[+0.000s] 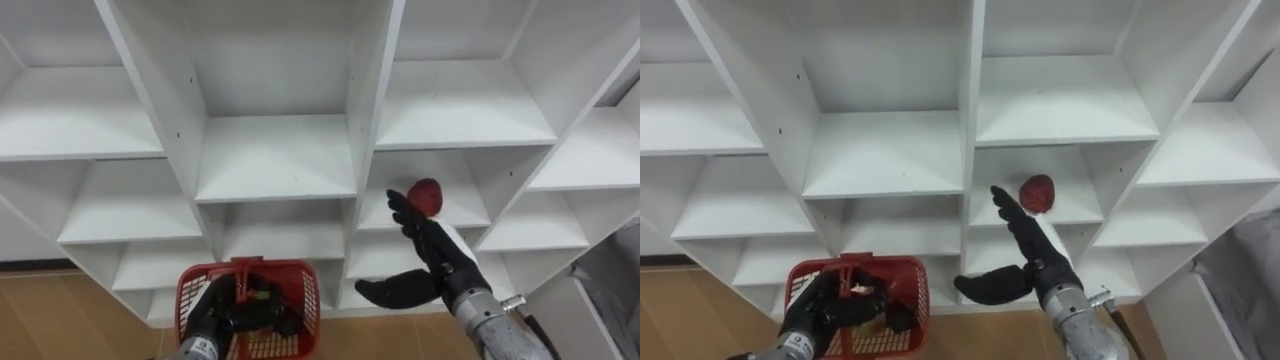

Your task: Collect fruits from the closet

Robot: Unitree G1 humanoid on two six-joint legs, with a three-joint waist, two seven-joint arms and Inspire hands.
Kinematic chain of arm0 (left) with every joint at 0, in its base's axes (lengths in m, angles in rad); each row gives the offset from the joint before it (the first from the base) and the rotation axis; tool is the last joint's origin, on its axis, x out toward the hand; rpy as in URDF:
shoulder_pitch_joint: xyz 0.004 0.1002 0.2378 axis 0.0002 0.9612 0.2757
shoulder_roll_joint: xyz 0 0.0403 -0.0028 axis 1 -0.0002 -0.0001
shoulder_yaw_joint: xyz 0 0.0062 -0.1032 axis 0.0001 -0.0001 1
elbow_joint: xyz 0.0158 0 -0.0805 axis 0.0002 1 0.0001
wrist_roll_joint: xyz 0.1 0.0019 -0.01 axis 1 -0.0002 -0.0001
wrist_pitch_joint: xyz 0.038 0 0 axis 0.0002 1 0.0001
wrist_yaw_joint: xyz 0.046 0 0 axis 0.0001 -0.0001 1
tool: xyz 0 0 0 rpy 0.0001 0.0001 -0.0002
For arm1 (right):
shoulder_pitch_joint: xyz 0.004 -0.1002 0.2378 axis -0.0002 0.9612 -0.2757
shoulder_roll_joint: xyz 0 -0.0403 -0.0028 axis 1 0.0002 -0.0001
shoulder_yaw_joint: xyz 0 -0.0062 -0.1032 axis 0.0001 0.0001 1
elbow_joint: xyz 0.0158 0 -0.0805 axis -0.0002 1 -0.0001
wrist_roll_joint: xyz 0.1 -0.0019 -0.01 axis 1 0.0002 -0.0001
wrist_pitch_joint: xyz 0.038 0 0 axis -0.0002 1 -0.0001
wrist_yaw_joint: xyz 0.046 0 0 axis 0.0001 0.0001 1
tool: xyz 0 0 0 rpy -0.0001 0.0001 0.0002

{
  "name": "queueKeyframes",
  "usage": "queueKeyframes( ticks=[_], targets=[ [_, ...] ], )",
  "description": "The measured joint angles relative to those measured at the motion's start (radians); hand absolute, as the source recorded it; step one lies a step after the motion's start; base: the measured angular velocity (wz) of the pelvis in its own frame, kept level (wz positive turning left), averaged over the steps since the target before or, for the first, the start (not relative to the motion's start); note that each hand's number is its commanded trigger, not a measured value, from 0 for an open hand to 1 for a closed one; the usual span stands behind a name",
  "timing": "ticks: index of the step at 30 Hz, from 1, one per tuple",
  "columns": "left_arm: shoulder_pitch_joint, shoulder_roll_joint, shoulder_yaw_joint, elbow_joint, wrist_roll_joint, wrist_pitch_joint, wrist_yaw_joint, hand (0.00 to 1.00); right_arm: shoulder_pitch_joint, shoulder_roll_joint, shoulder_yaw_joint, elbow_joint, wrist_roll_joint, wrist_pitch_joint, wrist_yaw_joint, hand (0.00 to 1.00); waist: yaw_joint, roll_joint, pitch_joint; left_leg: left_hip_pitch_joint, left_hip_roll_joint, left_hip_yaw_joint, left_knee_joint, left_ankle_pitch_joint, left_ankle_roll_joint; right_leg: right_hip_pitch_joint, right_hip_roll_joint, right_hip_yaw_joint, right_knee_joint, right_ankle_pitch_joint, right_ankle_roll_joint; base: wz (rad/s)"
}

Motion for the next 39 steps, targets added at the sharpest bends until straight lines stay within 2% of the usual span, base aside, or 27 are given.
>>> queueKeyframes(
  ticks=[3,7,16,20,28,39],
  targets=[
    [0.001,-0.001,0.002,0.031,0.001,0.000,-0.001,1.00,0.011,0.001,-0.028,0.019,0.009,-0.003,-0.035,0.00,0.000,0.001,-0.0047,0.003,0.000,-0.001,0.000,-0.004,0.000,0.005,0.001,0.000,-0.007,0.000,0.000,0.00],
    [0.017,0.002,0.009,0.069,0.001,0.001,-0.001,1.00,0.011,0.001,-0.060,0.066,0.048,-0.007,-0.109,0.00,0.000,0.005,-0.0070,0.005,0.000,-0.003,-0.007,-0.004,0.000,0.005,0.001,0.001,-0.008,0.000,0.001,0.00],
    [0.032,0.000,0.065,0.044,0.011,0.001,0.004,1.00,0.014,0.000,-0.084,0.074,0.075,-0.019,-0.243,0.00,-0.003,0.006,-0.0070,0.006,-0.001,-0.002,-0.009,-0.004,0.000,0.010,0.000,-0.001,-0.008,0.000,0.001,0.00],
    [0.033,0.001,0.066,0.011,0.011,0.001,0.005,1.00,0.019,0.000,-0.099,0.074,0.075,-0.019,-0.277,0.00,-0.004,0.007,-0.0063,0.007,-0.001,-0.002,-0.009,-0.004,0.000,0.006,0.000,-0.001,-0.008,-0.001,0.002,0.00],
    [0.036,0.001,0.065,-0.005,0.011,0.001,0.002,1.00,0.020,-0.001,-0.109,0.074,0.075,-0.019,-0.318,0.00,-0.007,0.007,-0.0063,0.003,-0.001,0.000,-0.009,-0.004,0.000,0.001,0.000,0.000,-0.008,-0.001,0.003,0.00],
    [0.041,0.000,0.065,0.022,0.022,0.002,-0.001,1.00,0.020,0.000,-0.109,0.124,0.073,-0.021,-0.320,0.00,-0.004,0.010,-0.0047,0.004,-0.001,-0.003,-0.009,-0.004,0.000,0.002,0.001,-0.001,-0.008,-0.002,0.003,0.00]
  ],
)
